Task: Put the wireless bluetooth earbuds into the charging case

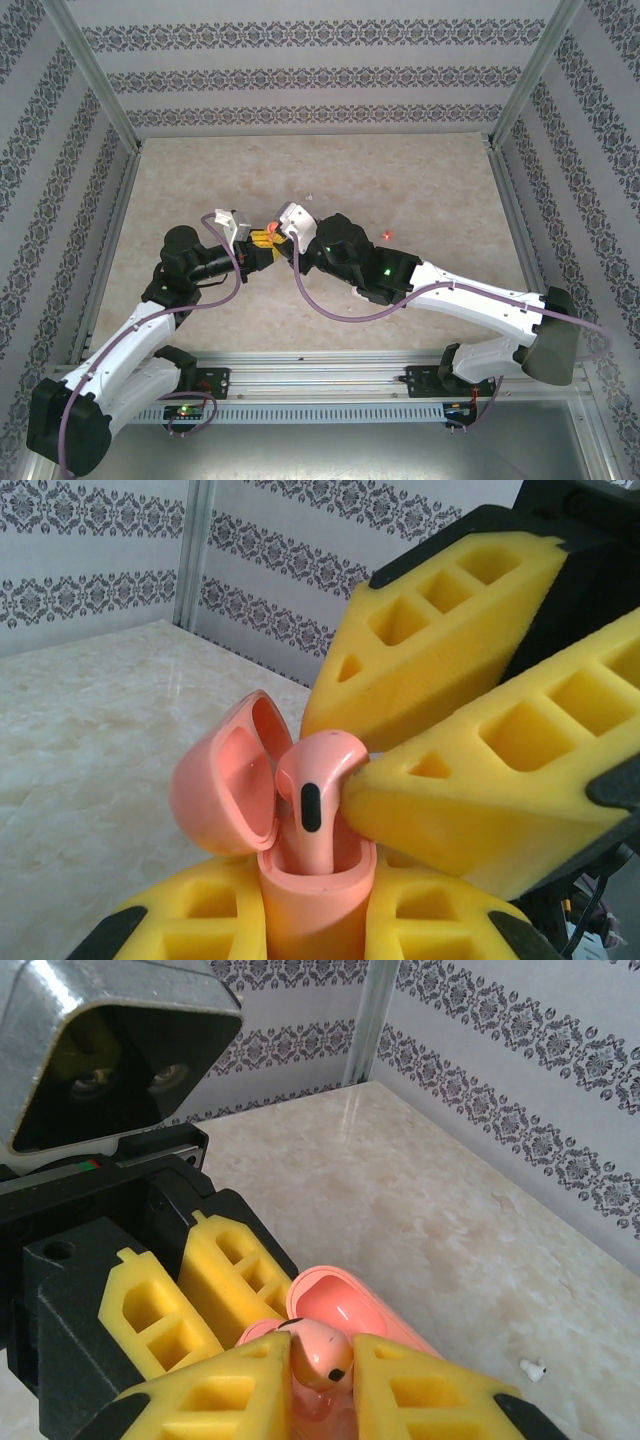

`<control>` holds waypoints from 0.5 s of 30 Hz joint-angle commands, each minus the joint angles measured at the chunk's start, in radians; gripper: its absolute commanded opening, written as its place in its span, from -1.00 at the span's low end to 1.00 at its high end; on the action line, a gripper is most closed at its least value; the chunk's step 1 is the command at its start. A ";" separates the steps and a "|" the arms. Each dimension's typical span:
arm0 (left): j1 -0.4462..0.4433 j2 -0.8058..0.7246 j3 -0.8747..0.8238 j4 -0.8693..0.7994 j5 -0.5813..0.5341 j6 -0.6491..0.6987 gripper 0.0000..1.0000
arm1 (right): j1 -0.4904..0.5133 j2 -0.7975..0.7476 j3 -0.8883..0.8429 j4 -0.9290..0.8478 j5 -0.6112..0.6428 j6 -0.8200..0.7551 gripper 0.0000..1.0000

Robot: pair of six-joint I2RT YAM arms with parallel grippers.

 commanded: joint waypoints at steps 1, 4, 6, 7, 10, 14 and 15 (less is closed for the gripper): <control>-0.005 -0.023 0.049 0.043 -0.025 0.013 -1.00 | 0.017 -0.006 -0.021 -0.047 -0.052 0.001 -0.52; -0.006 -0.024 0.049 0.042 -0.025 0.013 -1.00 | 0.017 -0.008 -0.018 -0.052 -0.058 0.002 -0.49; -0.006 -0.024 0.049 0.039 -0.027 0.015 -1.00 | 0.017 -0.009 -0.019 -0.053 -0.062 0.002 -0.48; -0.006 -0.025 0.049 0.038 -0.028 0.017 -1.00 | 0.017 -0.009 -0.018 -0.055 -0.064 0.001 -0.48; -0.005 -0.025 0.049 0.038 -0.029 0.017 -1.00 | 0.017 -0.004 -0.012 -0.063 -0.082 0.000 -0.48; -0.005 -0.025 0.049 0.035 -0.031 0.020 -1.00 | 0.017 0.009 0.007 -0.092 -0.130 0.000 -0.52; -0.005 -0.026 0.049 0.033 -0.033 0.021 -1.00 | 0.016 0.012 0.012 -0.098 -0.143 0.001 -0.53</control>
